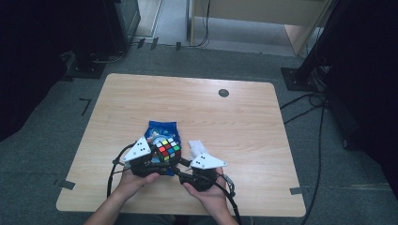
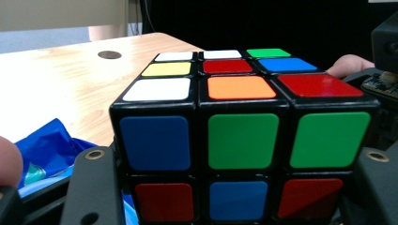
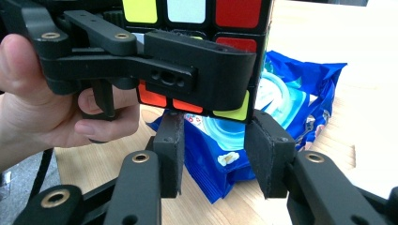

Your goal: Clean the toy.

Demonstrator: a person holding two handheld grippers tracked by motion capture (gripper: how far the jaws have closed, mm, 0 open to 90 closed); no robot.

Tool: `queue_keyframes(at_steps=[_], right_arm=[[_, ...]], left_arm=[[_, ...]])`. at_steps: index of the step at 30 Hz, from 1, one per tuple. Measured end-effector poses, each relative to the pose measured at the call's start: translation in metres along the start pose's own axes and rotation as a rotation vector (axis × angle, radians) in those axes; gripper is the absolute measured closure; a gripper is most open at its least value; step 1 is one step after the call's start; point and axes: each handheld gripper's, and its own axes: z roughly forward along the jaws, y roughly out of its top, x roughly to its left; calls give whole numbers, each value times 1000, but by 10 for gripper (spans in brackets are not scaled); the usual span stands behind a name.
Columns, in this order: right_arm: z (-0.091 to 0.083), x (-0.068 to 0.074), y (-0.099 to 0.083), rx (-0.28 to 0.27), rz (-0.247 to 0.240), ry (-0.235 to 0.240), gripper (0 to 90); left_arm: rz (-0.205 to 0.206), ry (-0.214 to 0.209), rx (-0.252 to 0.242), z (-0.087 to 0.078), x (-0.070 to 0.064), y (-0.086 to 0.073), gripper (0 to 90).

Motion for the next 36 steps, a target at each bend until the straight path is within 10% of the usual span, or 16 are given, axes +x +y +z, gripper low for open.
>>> queue_keyframes(at_steps=[5,10,14,20,26,29,32,36], right_arm=[[0,0,-1,-12,5,14,595],[-6,-7,4,-5,-26,6,493],[-6,-37,-8,117,-86,-214,464],[18,-74,-40,263,-18,-337,459],[12,-85,-38,251,16,-370,823],[1,-95,-36,245,129,-360,869],[-19,-83,-19,42,204,-208,870],[-36,-42,18,-149,144,-42,865]], left_arm=[[-21,-28,-7,0,3,-1,336],[24,44,-2,-6,3,2,338],[7,74,6,-7,10,1,339],[43,88,23,-4,7,-1,339],[55,81,36,-4,6,-2,339],[81,83,52,-3,5,-3,339],[128,87,76,2,0,-5,339],[188,57,96,9,-12,-8,339]])
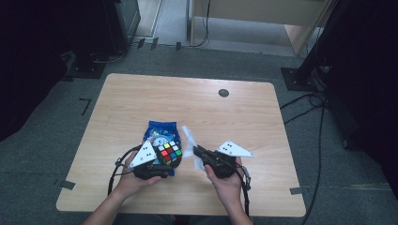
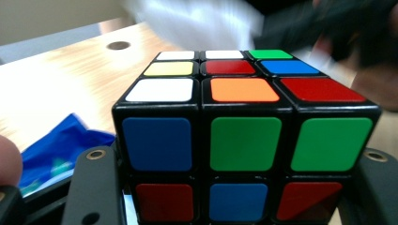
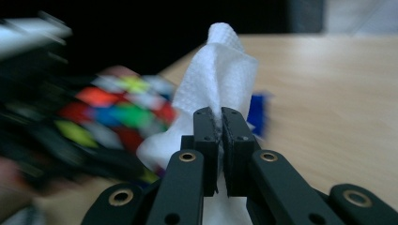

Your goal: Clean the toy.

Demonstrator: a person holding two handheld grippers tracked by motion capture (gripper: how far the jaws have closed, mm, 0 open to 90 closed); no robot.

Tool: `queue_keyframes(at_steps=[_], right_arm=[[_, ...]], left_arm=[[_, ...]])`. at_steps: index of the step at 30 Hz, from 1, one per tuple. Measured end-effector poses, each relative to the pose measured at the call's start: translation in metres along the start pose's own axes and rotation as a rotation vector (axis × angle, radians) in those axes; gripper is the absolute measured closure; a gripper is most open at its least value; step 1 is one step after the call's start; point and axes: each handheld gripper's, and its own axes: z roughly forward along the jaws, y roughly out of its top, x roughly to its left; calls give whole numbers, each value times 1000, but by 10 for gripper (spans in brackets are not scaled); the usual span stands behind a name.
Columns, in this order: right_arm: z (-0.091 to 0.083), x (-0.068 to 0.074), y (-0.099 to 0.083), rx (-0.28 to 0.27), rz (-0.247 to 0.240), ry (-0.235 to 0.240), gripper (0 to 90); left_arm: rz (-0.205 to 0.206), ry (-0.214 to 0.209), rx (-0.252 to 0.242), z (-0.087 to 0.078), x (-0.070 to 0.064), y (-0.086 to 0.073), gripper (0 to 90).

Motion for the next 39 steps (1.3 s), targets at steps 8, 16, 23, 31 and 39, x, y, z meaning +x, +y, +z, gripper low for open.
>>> queue_keyframes(at_steps=[8,16,23,31,39], right_arm=[[18,49,4,57,-75,96,859],[11,44,4,63,-82,57,856],[14,40,6,45,-29,50,844],[14,46,4,54,-66,93,845],[5,-17,-10,91,-71,-205,837]], left_arm=[[79,-6,67,12,-18,-2,340],[54,-7,57,5,-10,0,340],[64,-23,53,10,-18,2,340],[40,-14,40,5,-9,0,340],[8,-20,4,-2,0,1,340]])
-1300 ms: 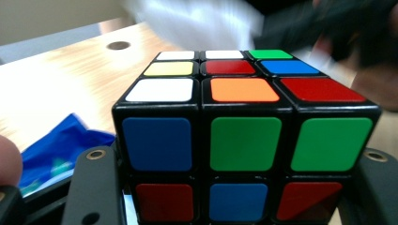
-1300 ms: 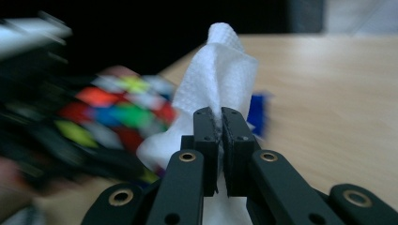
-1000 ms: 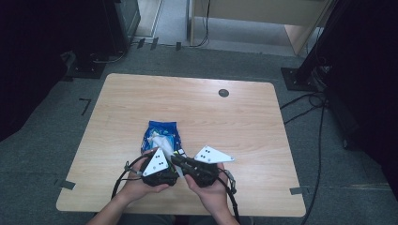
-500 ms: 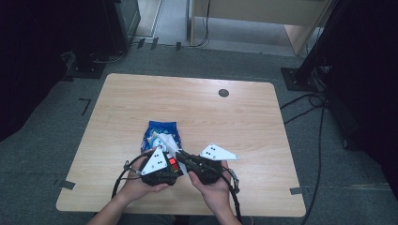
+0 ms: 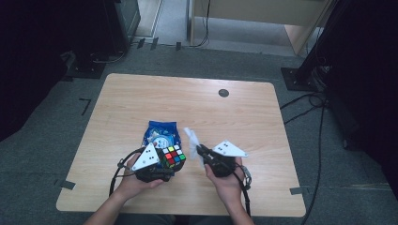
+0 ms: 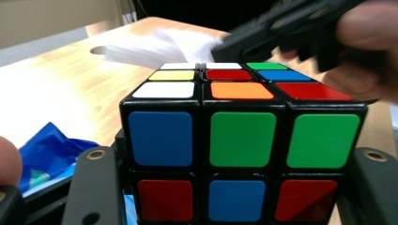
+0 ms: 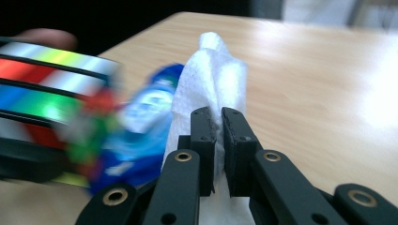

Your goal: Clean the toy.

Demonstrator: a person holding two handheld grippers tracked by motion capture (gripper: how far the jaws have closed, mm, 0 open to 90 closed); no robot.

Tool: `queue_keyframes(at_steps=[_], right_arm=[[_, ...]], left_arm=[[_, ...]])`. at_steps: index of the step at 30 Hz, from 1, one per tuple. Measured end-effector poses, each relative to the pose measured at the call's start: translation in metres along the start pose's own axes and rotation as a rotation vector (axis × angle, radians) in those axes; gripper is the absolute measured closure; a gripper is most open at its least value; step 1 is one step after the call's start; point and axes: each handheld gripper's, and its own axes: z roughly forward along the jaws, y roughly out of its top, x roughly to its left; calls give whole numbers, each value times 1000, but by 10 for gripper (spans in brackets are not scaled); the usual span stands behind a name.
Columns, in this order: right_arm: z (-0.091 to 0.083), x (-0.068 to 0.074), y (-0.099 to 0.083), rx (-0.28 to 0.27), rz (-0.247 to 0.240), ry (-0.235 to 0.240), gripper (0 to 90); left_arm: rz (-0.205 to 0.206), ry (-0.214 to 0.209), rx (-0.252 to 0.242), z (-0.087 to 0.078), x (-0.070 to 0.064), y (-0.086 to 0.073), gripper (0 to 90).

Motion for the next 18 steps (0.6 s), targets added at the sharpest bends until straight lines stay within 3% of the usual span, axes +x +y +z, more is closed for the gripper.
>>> queue_keyframes(at_steps=[1,3,4,6,8,10,12,15,18], right_arm=[[0,-10,-3,2,28,-33,787],[-2,-16,-3,-14,59,-65,639],[-5,-13,0,-40,68,-78,554],[-10,-4,7,-64,68,-70,482],[-15,11,15,-86,76,-17,431],[-18,29,21,-101,105,64,392],[-16,45,24,-91,119,125,330],[-7,62,21,-40,134,141,252],[4,70,16,10,142,132,234]], left_arm=[[0,5,3,0,0,0,340],[-2,18,13,2,1,-2,340],[-2,23,18,4,0,-2,340],[6,27,24,5,-1,-2,340],[11,32,25,6,-2,-2,340],[12,44,26,7,-4,-2,340],[16,58,31,8,-5,-2,340],[26,72,29,9,-7,-1,340],[38,83,26,9,-10,-1,340]])
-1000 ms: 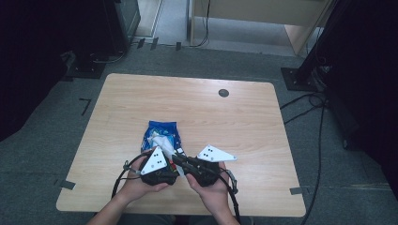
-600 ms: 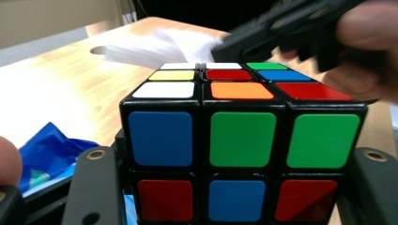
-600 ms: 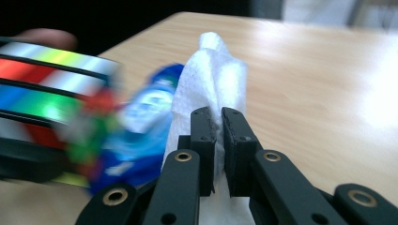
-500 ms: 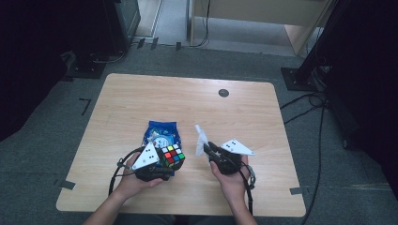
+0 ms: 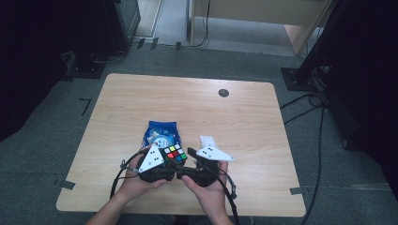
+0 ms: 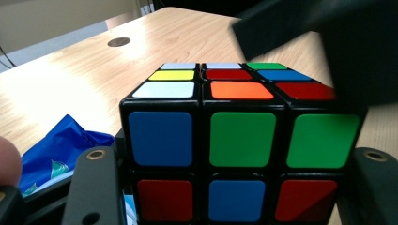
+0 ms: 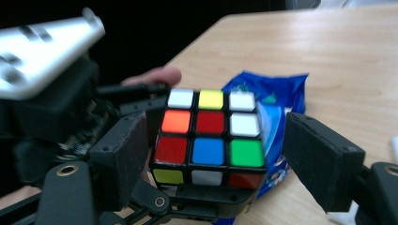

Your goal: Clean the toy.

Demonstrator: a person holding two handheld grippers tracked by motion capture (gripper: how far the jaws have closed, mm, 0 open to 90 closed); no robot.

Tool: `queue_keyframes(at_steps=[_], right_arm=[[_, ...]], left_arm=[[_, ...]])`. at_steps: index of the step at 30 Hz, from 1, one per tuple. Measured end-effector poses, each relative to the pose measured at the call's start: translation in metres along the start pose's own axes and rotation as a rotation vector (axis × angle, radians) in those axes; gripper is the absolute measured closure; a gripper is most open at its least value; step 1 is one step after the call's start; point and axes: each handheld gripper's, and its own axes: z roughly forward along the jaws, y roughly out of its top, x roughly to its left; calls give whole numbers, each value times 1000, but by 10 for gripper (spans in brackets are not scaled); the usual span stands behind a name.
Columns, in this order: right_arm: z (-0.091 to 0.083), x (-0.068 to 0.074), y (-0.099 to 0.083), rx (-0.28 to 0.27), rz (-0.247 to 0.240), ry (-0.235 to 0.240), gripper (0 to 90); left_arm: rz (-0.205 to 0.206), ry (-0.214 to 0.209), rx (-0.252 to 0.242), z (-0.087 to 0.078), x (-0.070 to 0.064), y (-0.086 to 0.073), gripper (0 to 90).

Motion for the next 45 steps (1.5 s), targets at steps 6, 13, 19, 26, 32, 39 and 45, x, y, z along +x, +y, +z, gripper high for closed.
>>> queue_keyframes(at_steps=[6,13,19,26,32,39,45], right_arm=[[13,-2,-9,54,71,31,305],[9,-9,-8,42,123,2,344],[-10,-24,2,-46,173,-39,344],[-8,-27,0,-34,163,-4,344],[-16,-39,11,-28,40,129,344],[-16,-47,16,12,-83,264,344],[-11,-45,13,27,-181,305,344]], left_arm=[[33,10,-12,0,-6,2,340],[8,10,-4,4,-8,2,321],[-17,-5,3,5,-4,0,255],[-9,-54,-35,0,-4,2,286],[-58,-223,-78,-14,14,2,278],[-97,-305,-67,-14,20,1,260],[-104,-324,-58,-13,23,-1,214]])
